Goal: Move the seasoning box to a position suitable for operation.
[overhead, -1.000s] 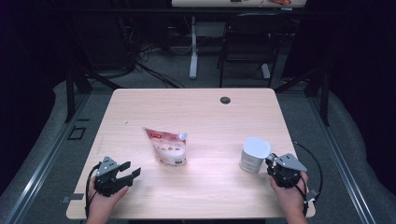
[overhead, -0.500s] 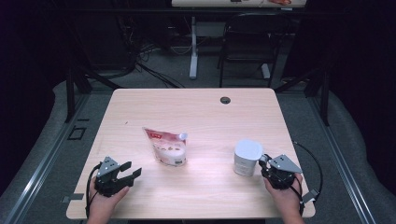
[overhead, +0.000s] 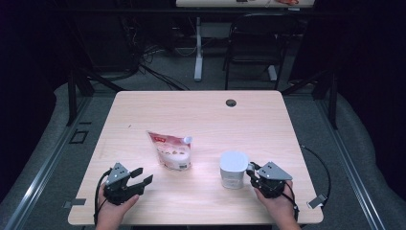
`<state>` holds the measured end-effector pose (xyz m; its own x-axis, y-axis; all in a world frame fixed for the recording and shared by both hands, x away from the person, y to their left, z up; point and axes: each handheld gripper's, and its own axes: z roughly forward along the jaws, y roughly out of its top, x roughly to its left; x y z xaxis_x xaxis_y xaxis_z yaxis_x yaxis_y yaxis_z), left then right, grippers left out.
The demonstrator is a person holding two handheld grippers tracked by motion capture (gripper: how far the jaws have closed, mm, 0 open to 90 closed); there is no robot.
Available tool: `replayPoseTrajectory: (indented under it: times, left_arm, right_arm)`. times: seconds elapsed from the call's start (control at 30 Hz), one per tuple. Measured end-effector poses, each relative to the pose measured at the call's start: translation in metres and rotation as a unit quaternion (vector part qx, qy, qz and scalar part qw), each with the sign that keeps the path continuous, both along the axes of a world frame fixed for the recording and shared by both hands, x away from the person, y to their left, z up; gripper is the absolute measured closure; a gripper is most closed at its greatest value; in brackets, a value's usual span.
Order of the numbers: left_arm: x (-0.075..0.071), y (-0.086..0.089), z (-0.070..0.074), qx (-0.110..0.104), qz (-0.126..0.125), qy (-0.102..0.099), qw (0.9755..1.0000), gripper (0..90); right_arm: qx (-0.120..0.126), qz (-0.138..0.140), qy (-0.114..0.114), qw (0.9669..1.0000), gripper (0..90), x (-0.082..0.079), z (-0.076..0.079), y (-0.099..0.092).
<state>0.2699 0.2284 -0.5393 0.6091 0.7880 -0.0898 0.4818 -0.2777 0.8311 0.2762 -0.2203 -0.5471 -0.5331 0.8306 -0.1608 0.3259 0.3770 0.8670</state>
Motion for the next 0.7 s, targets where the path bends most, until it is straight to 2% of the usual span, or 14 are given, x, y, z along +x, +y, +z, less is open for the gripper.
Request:
replayPoseTrajectory:
  times: [0.3, 0.7]
  left_arm:
    - [-0.002, -0.021, 0.000, 0.004, -0.024, -0.009, 0.9997, 50.5]
    - [-0.003, -0.039, -0.001, -0.001, -0.042, -0.013, 0.9990, 52.1]
  right_arm:
    - [0.008, 0.057, 0.015, 0.9982, 71.5, 0.001, -0.003, 0.018]
    - [-0.003, 0.098, 0.023, 0.9949, 71.2, -0.006, -0.007, 0.030]
